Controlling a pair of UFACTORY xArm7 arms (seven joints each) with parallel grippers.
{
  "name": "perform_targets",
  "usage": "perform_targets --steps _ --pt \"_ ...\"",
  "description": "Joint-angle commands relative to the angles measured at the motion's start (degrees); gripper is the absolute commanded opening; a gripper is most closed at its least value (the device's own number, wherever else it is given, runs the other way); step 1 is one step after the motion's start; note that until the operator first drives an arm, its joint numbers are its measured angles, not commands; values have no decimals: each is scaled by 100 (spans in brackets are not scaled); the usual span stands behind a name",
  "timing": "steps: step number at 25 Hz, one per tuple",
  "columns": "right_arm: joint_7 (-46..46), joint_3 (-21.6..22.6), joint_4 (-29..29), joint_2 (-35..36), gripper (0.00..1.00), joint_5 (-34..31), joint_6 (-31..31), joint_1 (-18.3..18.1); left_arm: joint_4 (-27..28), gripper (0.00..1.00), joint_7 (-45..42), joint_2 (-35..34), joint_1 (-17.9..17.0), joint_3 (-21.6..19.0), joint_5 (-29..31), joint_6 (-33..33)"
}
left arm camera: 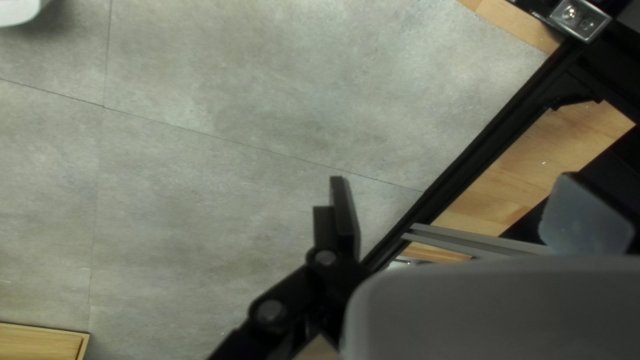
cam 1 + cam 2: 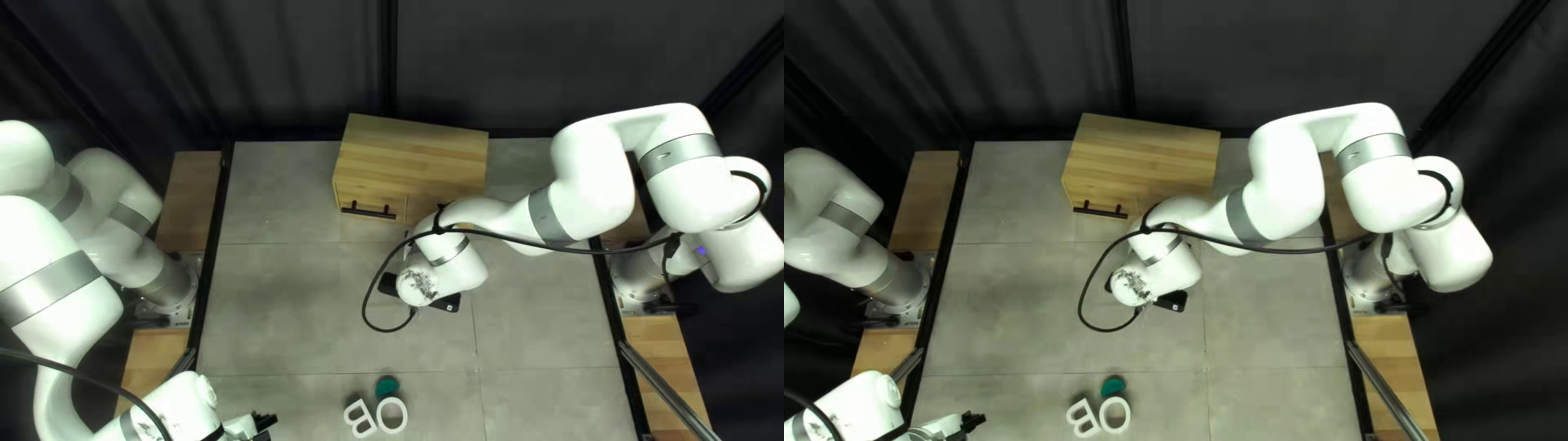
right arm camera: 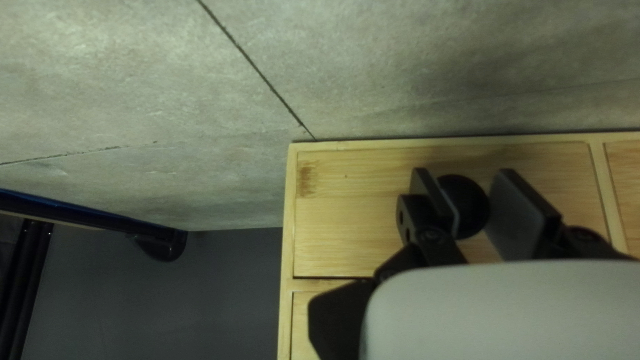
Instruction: Open drawers and place objects into drawer and close
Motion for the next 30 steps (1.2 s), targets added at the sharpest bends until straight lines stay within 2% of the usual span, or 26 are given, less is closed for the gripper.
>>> perform_targets --steps 1,30 --pt "1 1 6 7 6 -3 2 4 0 100 0 0 0 0 0 0" --pt "91 34 166 87 4 54 151 92 0 100 0 0 0 0 0 0"
